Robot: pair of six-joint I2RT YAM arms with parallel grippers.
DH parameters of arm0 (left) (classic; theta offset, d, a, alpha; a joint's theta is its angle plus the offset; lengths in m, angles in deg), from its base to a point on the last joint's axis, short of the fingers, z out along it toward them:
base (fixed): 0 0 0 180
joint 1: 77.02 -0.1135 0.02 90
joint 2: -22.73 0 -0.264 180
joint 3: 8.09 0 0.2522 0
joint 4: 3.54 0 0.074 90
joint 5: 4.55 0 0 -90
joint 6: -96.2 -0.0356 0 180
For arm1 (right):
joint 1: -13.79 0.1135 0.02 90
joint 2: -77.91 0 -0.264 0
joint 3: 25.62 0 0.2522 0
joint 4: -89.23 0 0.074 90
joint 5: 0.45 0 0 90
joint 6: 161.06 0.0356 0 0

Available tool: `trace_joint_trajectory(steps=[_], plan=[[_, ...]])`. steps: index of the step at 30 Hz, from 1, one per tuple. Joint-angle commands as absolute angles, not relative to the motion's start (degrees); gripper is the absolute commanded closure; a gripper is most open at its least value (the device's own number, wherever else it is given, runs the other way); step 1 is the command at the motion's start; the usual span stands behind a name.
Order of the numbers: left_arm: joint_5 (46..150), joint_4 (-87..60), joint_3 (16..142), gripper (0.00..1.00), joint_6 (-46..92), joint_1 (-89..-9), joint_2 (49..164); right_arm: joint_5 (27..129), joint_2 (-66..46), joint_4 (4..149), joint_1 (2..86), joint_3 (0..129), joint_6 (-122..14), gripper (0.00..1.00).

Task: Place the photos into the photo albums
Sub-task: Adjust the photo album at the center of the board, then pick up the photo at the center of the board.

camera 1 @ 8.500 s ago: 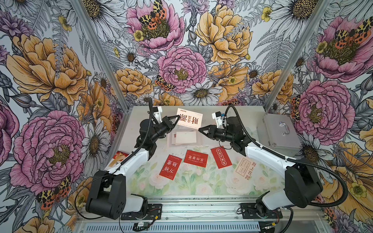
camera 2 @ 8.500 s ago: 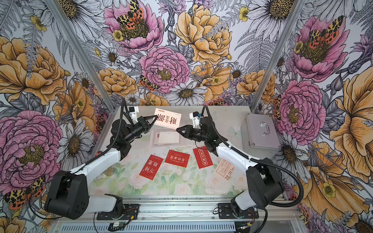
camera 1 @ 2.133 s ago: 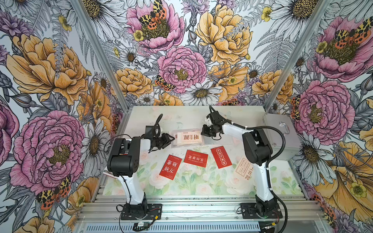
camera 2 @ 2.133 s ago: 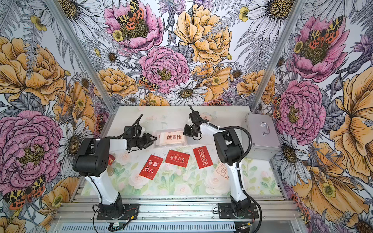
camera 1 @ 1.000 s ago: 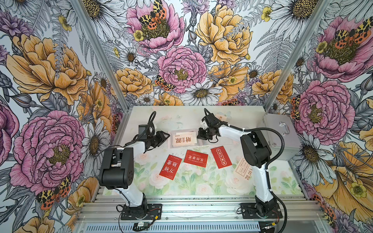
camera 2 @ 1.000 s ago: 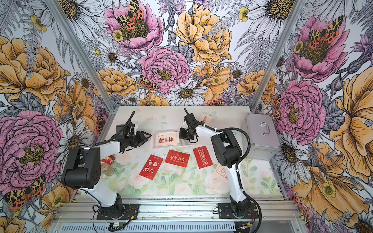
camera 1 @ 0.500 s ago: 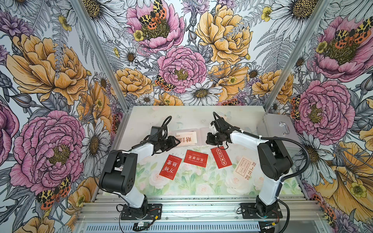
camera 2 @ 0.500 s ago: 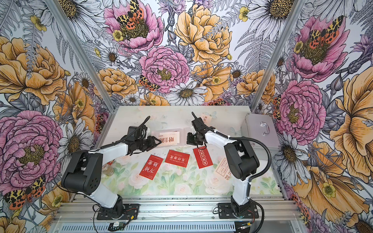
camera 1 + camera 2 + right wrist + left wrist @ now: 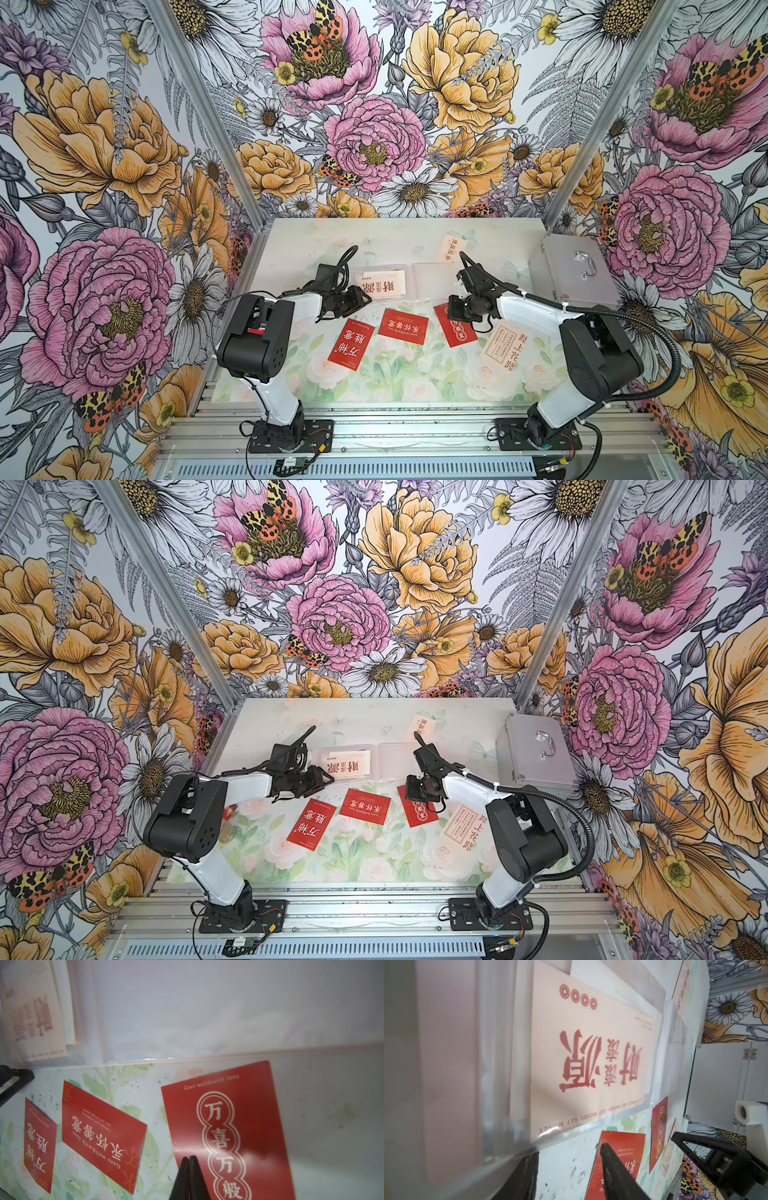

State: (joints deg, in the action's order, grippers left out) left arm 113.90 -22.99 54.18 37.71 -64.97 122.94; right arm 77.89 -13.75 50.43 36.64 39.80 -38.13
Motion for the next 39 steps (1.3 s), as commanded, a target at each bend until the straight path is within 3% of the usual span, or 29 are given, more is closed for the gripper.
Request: trace_joint_trajectory(steps=[1,16,28,39], plan=[[113.25,-21.17,56.18,0.5,37.06,-65.49,124.2,81.61,-10.48,51.76,35.01,37.94,-37.89,0.93],[114.05,-23.96,62.43,0.5,37.16,-65.75,123.13,81.18,-9.9,52.88,30.44,33.93,-38.51,0.88],[109.81,-28.99,58.17,0.5,37.36,-57.91,111.84,80.76,-11.34,52.83,29.74,34.68,-39.16,0.83],[110.52,-23.6,56.54,0.5,38.46,-50.25,110.75,79.75,-12.66,52.9,28.82,35.6,-39.88,0.81]])
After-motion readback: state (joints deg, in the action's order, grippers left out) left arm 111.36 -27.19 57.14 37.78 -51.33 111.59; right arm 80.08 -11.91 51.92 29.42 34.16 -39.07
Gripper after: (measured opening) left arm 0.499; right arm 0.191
